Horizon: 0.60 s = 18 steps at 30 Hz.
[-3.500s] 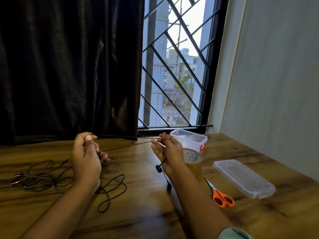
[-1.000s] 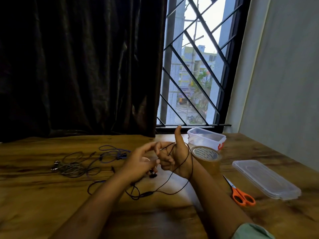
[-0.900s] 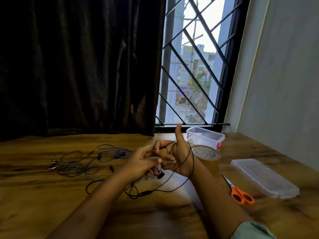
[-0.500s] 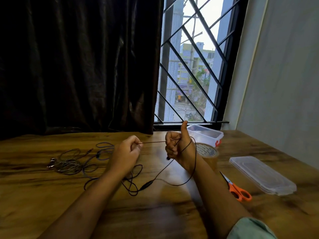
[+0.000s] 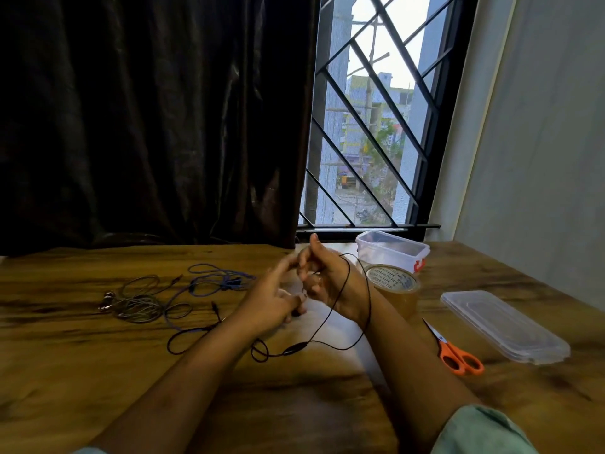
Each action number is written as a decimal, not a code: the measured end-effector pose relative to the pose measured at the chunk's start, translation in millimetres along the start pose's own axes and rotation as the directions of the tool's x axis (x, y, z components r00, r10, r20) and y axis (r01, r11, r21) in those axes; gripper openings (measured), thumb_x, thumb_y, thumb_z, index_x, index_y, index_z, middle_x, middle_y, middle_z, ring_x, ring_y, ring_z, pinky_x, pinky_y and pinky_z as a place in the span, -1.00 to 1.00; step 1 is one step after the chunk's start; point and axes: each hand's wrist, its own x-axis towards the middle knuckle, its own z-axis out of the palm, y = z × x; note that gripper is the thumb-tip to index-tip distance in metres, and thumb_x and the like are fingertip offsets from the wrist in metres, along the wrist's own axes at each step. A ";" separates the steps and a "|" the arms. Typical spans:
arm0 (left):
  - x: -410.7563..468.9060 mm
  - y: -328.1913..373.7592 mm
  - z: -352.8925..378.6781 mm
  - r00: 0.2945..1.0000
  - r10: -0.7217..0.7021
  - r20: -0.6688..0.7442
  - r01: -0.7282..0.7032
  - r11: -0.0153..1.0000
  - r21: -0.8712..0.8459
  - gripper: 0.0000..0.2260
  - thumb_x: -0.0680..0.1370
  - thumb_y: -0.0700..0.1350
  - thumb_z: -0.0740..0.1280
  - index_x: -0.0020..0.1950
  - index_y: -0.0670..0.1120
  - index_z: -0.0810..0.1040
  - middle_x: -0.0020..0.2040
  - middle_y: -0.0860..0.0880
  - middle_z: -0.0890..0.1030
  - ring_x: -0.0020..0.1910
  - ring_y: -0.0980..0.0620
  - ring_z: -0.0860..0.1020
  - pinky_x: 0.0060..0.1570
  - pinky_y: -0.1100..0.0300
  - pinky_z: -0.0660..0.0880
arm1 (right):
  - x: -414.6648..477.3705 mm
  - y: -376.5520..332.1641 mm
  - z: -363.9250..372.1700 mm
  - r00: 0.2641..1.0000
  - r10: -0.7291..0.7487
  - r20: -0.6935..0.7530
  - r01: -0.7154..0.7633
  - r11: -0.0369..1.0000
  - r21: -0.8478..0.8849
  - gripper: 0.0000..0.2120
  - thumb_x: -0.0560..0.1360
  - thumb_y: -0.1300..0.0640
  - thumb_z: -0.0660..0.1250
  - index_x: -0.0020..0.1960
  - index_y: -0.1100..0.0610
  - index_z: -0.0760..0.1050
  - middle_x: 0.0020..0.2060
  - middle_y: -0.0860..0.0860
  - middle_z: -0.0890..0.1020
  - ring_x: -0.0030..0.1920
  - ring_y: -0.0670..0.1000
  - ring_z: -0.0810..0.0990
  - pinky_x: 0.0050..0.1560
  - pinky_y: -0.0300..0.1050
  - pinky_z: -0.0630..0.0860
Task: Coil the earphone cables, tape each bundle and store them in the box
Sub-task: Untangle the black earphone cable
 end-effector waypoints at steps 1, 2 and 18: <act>0.7 -0.5 -0.5 0.998 0.028 -0.054 -0.027 0.999 0.031 -0.49 0.50 -0.28 0.35 0.35 0.10 0.30 0.14 -0.11 0.51 -0.33 0.03 0.60 -0.41 0.21 0.52 | 0.7 0.5 -2.7 0.996 -0.047 -0.070 0.044 0.998 -0.045 -0.63 0.62 -0.04 0.10 -0.21 0.15 0.45 -0.38 0.03 0.52 -0.56 -0.11 0.39 -0.52 -0.33 0.36; 1.5 -1.3 -1.6 0.993 0.062 -0.102 -0.053 0.994 0.091 -0.51 0.48 -0.25 0.39 0.31 0.07 0.31 0.23 -0.06 0.41 -0.24 -0.04 0.61 -0.34 0.16 0.57 | 0.9 0.8 -5.5 0.987 -0.085 -0.133 0.070 0.991 -0.117 -0.71 0.62 0.02 0.14 -0.18 0.14 0.46 -0.32 0.03 0.55 -0.52 -0.11 0.43 -0.50 -0.33 0.35; -2.0 -5.2 -17.7 0.962 -0.107 0.252 -0.123 0.653 0.748 -0.85 0.56 0.03 0.27 -0.20 0.10 0.39 -0.10 0.09 0.43 -0.12 0.11 0.43 -0.14 0.22 0.39 | -12.8 -4.9 -25.4 0.907 -0.275 -0.320 -0.360 -0.110 -0.926 -0.39 0.42 0.45 0.26 0.36 -0.03 0.34 0.37 0.02 0.29 0.13 0.17 0.52 -0.09 0.04 0.54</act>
